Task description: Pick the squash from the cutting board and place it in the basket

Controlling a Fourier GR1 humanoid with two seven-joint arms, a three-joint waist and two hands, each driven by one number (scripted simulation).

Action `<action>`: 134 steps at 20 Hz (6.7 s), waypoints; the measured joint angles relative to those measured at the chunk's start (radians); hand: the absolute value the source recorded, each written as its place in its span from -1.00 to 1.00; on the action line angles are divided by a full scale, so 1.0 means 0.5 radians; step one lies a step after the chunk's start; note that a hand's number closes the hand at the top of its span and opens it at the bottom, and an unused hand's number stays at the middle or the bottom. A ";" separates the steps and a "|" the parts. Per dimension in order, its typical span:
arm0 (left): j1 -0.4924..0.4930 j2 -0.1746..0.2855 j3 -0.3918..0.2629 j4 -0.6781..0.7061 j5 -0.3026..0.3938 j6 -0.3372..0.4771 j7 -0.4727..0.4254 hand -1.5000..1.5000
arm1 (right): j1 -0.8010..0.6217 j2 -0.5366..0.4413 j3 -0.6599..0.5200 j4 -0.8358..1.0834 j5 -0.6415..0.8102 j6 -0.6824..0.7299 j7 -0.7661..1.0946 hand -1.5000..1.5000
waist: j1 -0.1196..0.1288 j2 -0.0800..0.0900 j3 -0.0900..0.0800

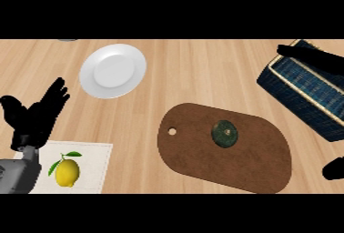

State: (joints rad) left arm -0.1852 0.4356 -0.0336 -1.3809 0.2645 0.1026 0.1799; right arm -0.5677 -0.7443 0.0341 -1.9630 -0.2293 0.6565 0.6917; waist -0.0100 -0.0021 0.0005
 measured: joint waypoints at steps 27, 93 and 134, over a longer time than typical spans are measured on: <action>-0.081 -0.134 0.157 0.082 -0.173 -0.146 0.012 0.00 | 0.500 0.861 0.374 0.806 1.527 -0.573 -1.238 -1.00 | 0.027 0.006 -0.001; -0.183 -0.401 0.310 0.057 -0.464 -0.335 0.082 0.00 | -0.328 1.483 0.650 1.442 2.009 -2.097 0.447 1.00 | 0.162 0.020 -0.001; -0.061 -0.378 0.396 -0.019 -0.458 -0.314 0.100 0.00 | -1.443 0.816 -0.188 2.216 2.845 -1.999 0.717 1.00 | 0.021 0.002 -0.001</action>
State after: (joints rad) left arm -0.2156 0.2468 0.1642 -1.3906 0.0354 -0.0547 0.2300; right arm -1.2891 -0.3362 -0.0599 -0.8548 1.1932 -0.3429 1.0500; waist 0.0003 -0.0011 -0.0001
